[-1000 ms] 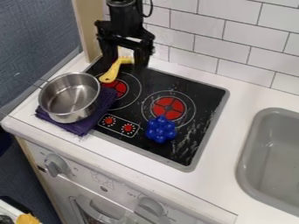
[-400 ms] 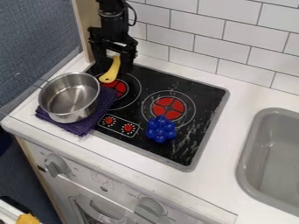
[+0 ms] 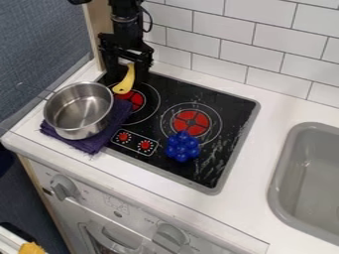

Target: Move the yellow brush to the right upper side of the stove

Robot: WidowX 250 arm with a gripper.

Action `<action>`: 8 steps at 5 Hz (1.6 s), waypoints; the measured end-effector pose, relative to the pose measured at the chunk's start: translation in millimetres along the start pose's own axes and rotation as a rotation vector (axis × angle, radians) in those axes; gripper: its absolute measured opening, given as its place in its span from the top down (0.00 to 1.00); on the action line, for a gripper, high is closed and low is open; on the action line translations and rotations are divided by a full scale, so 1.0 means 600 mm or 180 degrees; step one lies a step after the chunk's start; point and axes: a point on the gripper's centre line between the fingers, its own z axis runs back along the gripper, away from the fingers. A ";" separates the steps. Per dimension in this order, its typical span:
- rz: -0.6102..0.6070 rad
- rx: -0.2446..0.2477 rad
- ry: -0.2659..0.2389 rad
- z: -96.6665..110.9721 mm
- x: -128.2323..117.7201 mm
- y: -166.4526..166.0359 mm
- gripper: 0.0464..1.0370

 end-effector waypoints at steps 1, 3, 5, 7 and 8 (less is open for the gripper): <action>0.0042 -0.0003 -0.0006 -0.005 0.006 0.001 0.08; 0.0069 -0.0051 -0.0013 -0.009 0.002 -0.005 0.66; 0.0321 0.0008 0.0083 0.016 -0.013 0.003 0.71; 0.0622 -0.0025 -0.0192 0.122 0.031 -0.068 0.71; 0.0368 -0.0081 -0.0213 0.120 0.028 -0.153 0.71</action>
